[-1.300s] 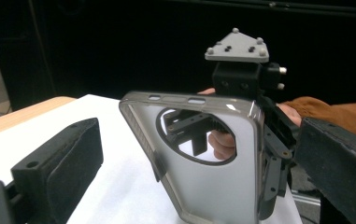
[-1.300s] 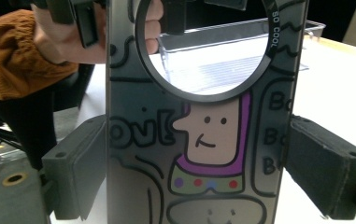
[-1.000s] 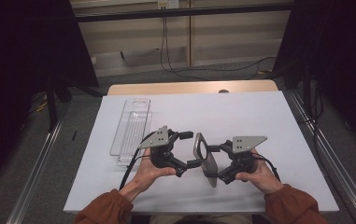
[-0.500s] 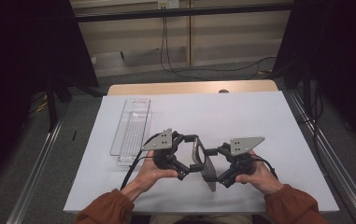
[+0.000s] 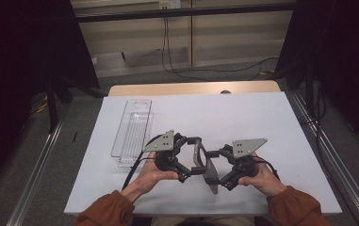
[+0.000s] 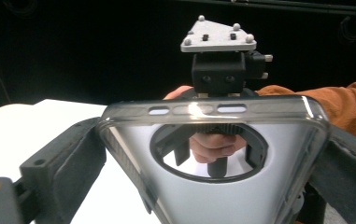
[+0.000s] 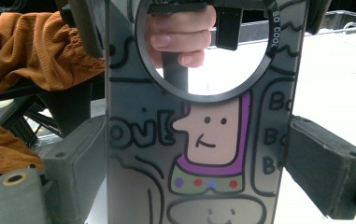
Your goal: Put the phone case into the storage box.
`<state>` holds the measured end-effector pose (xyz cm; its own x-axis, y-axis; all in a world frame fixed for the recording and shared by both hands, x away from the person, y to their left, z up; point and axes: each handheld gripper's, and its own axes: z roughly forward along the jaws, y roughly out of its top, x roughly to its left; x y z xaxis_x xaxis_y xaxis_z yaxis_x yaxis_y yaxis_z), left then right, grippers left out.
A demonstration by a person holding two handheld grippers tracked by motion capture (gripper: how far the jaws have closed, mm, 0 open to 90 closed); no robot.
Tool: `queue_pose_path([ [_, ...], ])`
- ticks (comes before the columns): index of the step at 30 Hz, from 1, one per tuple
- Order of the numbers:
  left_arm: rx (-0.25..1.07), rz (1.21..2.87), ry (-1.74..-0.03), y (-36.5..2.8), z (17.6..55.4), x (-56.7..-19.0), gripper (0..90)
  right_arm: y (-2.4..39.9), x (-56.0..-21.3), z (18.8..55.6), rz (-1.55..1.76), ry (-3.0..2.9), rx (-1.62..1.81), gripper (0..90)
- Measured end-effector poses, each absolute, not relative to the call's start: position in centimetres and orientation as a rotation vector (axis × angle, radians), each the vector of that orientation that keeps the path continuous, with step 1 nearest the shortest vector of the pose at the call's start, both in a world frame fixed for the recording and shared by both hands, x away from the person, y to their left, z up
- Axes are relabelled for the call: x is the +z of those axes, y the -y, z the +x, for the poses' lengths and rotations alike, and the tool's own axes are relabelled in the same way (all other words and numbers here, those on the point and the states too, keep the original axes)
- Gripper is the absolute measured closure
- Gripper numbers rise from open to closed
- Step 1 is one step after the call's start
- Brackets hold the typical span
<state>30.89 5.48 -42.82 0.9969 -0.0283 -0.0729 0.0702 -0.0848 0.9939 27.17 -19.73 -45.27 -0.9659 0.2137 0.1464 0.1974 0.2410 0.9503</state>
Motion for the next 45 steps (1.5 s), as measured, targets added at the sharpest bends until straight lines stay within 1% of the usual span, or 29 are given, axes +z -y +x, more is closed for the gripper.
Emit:
queue_pose_path([
  [14,-0.095,1.661,-0.065,-5.5,31.1,-42.9,9.6,19.8,-45.3,27.3,0.411,-2.450,1.845,11.8],
  [17,-0.081,1.674,-0.067,-5.5,31.2,-42.9,9.8,19.8,-45.3,27.3,0.413,-2.446,1.835,11.6],
  [19,-0.097,1.668,-0.070,-5.4,31.1,-43.0,10.0,19.8,-45.3,27.3,0.412,-2.453,1.824,11.5],
  [29,-0.075,1.680,-0.096,-5.4,31.1,-42.9,10.4,19.6,-45.3,27.1,0.440,-2.451,1.801,10.9],
  [37,-0.063,1.679,-0.133,-5.8,31.5,-42.9,10.9,19.7,-45.1,26.8,0.498,-2.391,1.799,2.1],
  [45,-0.022,1.682,-0.176,-6.4,31.8,-42.6,11.0,20.0,-45.1,26.9,0.527,-2.371,1.789,1.2],
])
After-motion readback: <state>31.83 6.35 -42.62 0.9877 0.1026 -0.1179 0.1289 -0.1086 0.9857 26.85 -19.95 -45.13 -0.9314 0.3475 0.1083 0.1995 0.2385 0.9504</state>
